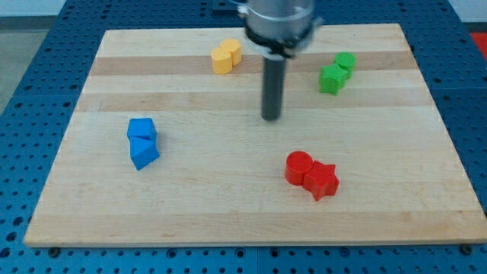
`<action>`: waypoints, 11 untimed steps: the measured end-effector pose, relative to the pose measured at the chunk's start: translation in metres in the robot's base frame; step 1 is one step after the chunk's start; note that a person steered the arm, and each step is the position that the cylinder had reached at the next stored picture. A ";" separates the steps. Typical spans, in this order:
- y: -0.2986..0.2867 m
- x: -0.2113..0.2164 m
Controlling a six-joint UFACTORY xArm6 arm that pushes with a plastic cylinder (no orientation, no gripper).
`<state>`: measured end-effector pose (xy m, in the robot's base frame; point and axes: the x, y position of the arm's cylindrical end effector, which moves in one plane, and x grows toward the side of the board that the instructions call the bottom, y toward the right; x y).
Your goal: Separate the hexagon from the heart
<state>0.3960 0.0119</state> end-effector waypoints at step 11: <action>-0.108 -0.154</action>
